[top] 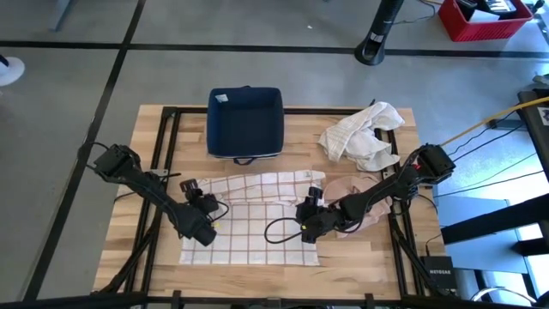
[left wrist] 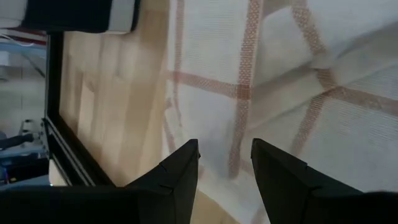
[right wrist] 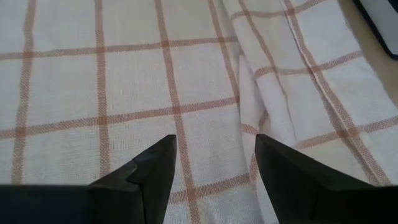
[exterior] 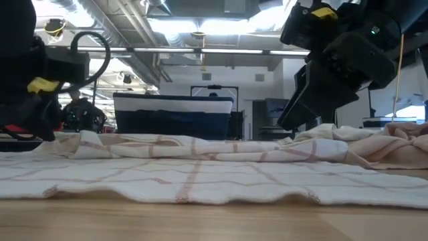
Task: Fold towel
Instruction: Fold the left white patterned towel
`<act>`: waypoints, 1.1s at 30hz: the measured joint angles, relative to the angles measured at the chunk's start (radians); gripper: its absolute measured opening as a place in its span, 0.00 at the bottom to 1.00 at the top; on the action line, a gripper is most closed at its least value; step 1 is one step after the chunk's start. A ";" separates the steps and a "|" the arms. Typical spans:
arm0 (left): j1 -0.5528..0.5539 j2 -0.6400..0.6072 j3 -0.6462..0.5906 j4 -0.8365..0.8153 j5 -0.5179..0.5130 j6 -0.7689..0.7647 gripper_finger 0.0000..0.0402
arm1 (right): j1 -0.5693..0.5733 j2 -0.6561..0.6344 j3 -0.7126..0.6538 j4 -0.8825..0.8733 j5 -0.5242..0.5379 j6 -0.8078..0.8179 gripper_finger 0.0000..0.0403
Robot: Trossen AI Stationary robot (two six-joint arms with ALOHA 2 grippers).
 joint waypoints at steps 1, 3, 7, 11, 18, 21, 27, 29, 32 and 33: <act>0.002 0.000 -0.008 0.011 -0.010 -0.001 0.36 | 0.000 0.000 0.000 -0.001 0.000 0.000 0.55; 0.002 0.000 -0.017 0.006 -0.042 -0.031 0.36 | 0.000 0.000 0.000 -0.001 0.000 0.001 0.55; 0.003 0.000 -0.026 -0.003 -0.108 -0.102 0.35 | 0.000 0.000 0.000 -0.001 0.000 0.002 0.55; 0.007 0.000 -0.027 -0.003 -0.137 -0.132 0.24 | 0.000 0.000 0.001 -0.004 0.000 -0.002 0.55; 0.000 0.000 -0.009 -0.027 -0.136 -0.137 0.03 | 0.000 -0.029 0.059 -0.190 0.046 -0.008 0.55; -0.005 0.000 0.023 -0.087 -0.139 -0.160 0.03 | -0.001 -0.030 0.101 -0.334 0.176 -0.080 0.55; -0.007 0.000 0.040 -0.124 -0.149 -0.182 0.02 | -0.085 -0.030 0.098 -0.371 0.334 -0.303 0.55; -0.007 0.000 0.040 -0.123 -0.154 -0.182 0.03 | -0.134 -0.023 0.089 -0.351 0.255 -0.324 0.55; -0.007 0.000 0.040 -0.123 -0.159 -0.183 0.02 | -0.199 -0.021 0.071 -0.363 0.186 -0.345 0.55; -0.008 0.000 0.040 -0.123 -0.159 -0.185 0.02 | -0.215 -0.021 0.068 -0.373 0.177 -0.346 0.55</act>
